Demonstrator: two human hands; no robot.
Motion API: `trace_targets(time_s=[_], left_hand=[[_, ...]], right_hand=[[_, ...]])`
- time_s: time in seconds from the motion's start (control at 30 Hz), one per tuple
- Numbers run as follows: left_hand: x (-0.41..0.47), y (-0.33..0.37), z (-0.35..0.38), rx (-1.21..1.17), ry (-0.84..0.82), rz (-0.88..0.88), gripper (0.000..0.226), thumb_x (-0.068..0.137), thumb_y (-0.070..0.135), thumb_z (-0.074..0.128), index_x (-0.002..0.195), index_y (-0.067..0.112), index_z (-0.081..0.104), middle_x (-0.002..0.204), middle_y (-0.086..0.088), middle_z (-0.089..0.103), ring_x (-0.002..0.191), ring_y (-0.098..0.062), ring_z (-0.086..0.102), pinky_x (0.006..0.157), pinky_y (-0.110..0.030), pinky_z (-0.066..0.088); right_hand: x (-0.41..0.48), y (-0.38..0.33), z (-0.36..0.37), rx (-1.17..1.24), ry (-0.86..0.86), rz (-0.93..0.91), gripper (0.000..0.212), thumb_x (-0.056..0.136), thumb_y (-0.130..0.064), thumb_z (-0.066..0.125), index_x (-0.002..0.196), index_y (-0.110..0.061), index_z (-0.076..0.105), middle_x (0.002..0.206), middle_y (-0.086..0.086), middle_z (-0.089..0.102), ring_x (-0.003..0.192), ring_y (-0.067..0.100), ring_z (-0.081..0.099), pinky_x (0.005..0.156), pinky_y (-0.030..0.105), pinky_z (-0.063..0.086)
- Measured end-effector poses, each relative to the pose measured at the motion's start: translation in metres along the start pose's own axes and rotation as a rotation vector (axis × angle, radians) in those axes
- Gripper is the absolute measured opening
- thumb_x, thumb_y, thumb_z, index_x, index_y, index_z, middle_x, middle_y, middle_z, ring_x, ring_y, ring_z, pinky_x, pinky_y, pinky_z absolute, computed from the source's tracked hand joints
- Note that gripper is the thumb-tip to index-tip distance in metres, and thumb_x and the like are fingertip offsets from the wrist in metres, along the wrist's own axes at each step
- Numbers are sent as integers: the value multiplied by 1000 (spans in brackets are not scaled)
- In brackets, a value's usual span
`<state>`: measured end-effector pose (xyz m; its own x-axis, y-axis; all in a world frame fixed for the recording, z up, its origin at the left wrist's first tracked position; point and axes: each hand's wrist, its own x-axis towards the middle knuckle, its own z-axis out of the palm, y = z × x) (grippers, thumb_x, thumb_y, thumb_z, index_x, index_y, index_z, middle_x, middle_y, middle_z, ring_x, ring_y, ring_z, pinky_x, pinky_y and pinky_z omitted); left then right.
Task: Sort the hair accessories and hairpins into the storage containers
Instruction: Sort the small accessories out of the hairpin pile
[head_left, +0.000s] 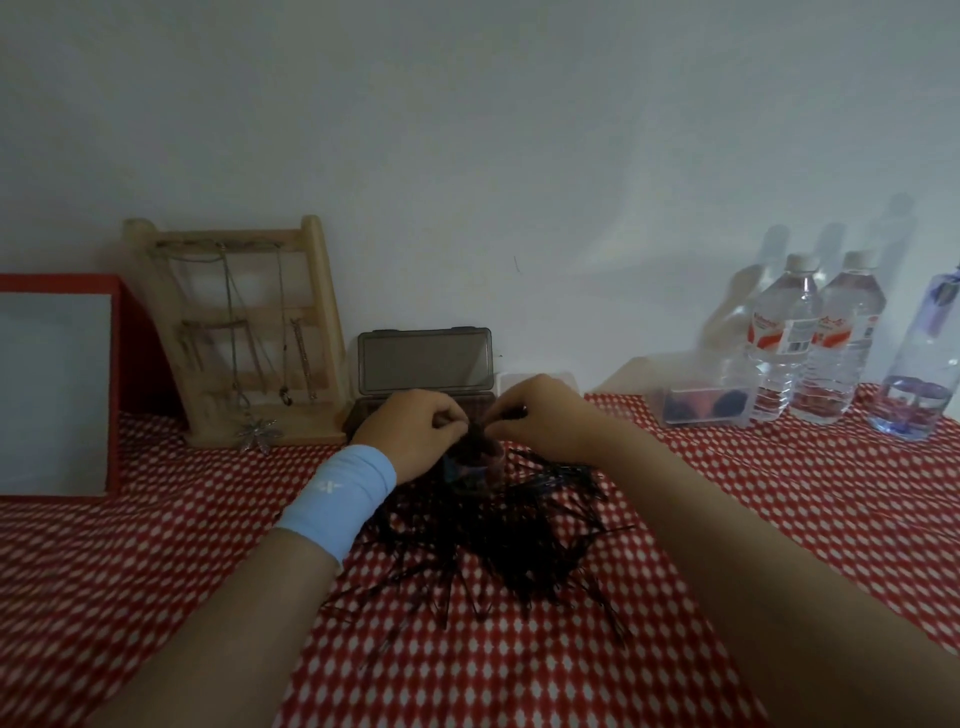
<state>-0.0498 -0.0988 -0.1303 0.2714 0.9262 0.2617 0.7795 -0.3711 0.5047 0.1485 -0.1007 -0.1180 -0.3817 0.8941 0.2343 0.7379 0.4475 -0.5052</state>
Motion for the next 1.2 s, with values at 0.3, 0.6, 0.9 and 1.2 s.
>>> trace_targets(time_s=[0.3,0.6,0.9,1.2], left_hand=[[0,-22,1,-118,31,21,17,93,32,61,107,27,69,101,15,62,85,5,52,80,-16,41],[-5,-22,-1,-43,-156,77,56,74,51,76,123,28,60,110,10,56,90,-6,57,78,-19,43],[-7,-12,17,-172,-101,115,47,74,34,81,118,27,64,113,11,63,84,-3,63,76,-16,49],[-18,25,45,-142,-98,193,30,96,23,56,126,23,61,126,4,58,112,-12,57,99,-28,44]], right_hand=[[47,-8,11,-82,-92,117,46,101,-10,43,146,-12,48,145,11,53,131,26,50,101,25,36],[28,-4,20,-173,43,116,36,96,-19,55,131,-21,59,124,5,58,112,23,60,88,22,40],[-24,6,27,14,-80,216,71,79,-33,78,140,-21,44,127,-3,58,108,12,60,92,28,52],[-51,32,-17,-169,24,344,83,78,-66,69,146,-27,42,139,3,49,117,20,52,100,32,42]])
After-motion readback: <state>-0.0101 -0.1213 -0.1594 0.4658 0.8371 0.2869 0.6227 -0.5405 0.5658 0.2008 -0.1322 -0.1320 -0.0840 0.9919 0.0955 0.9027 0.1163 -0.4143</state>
